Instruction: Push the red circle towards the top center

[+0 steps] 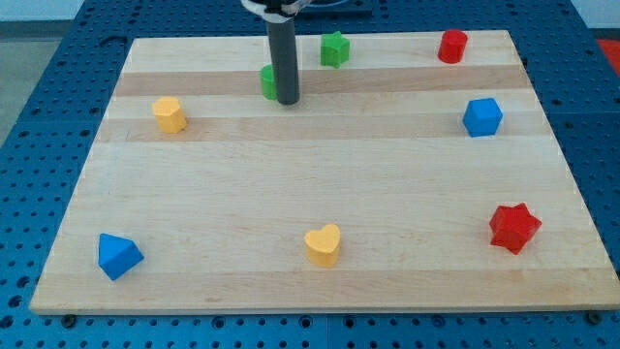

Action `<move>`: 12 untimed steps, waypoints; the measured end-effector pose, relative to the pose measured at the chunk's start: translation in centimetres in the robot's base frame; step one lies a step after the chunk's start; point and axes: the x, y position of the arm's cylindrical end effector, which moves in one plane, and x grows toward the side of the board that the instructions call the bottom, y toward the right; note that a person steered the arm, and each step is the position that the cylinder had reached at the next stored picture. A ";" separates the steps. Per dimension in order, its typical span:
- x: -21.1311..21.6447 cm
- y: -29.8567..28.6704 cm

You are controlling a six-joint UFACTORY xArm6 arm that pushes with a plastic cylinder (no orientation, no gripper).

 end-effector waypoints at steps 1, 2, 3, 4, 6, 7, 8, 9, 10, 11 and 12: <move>2.8 3.0; 3.4 9.6; 1.2 17.8; -2.4 25.3; -9.9 29.9; -12.0 28.8; -12.0 25.1; -9.3 21.3; -7.9 18.9; -8.1 20.9; -6.1 24.2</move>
